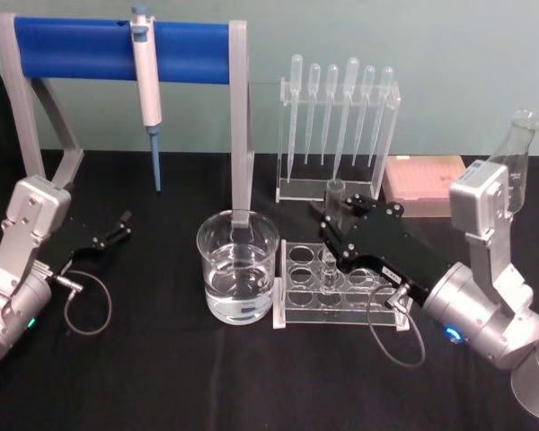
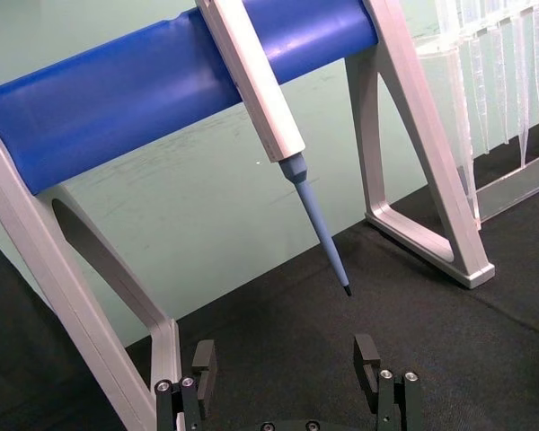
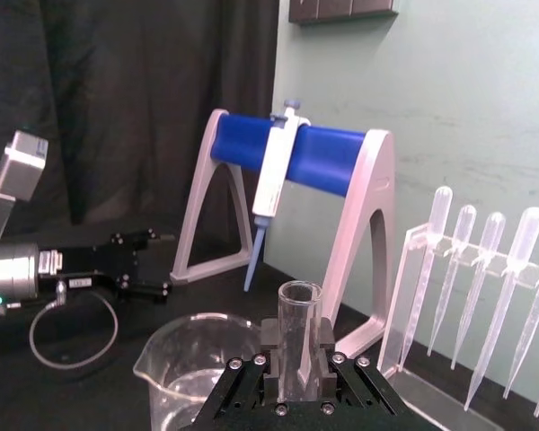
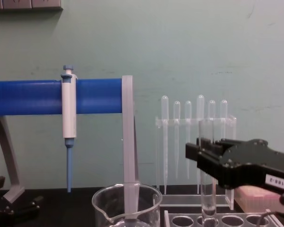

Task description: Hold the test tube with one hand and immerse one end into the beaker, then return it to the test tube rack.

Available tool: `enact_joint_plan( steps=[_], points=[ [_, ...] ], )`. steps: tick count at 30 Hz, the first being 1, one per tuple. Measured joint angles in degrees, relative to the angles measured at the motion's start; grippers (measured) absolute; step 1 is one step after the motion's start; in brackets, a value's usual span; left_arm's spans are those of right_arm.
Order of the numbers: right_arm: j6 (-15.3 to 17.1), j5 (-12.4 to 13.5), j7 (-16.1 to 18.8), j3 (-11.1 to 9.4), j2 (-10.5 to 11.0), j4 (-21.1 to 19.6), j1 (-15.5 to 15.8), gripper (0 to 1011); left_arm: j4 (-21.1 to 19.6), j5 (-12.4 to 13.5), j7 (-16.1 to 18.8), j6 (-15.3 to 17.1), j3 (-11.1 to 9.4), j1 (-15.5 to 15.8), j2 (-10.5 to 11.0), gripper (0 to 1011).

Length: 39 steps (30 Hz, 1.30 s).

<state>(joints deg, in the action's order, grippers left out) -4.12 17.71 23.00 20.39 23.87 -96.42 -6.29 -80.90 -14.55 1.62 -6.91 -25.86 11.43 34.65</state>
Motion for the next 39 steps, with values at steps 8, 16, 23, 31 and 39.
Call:
enact_joint_plan(
  steps=[8,16,23,31,39],
  points=[
    [-0.42,-1.26,0.61,0.47,-0.25,2.13,-0.5,226,0.0,0.0,0.0,0.0,0.0,0.0,0.0,1000],
    [0.76,-2.62,1.6,1.44,-0.01,3.54,-1.64,253,0.0,0.0,0.0,0.0,0.0,0.0,0.0,1000],
    [2.86,-2.94,1.76,1.65,0.68,2.78,-1.33,456,0.0,0.0,0.0,0.0,0.0,0.0,0.0,1000],
    [5.64,-2.32,-1.23,-1.17,3.5,-5.7,6.41,705,0.0,0.0,0.0,0.0,0.0,0.0,0.0,1000],
    [5.33,-1.57,-6.81,-8.74,5.59,-13.14,17.6,935,0.0,0.0,0.0,0.0,0.0,0.0,0.0,1000]
  ],
)
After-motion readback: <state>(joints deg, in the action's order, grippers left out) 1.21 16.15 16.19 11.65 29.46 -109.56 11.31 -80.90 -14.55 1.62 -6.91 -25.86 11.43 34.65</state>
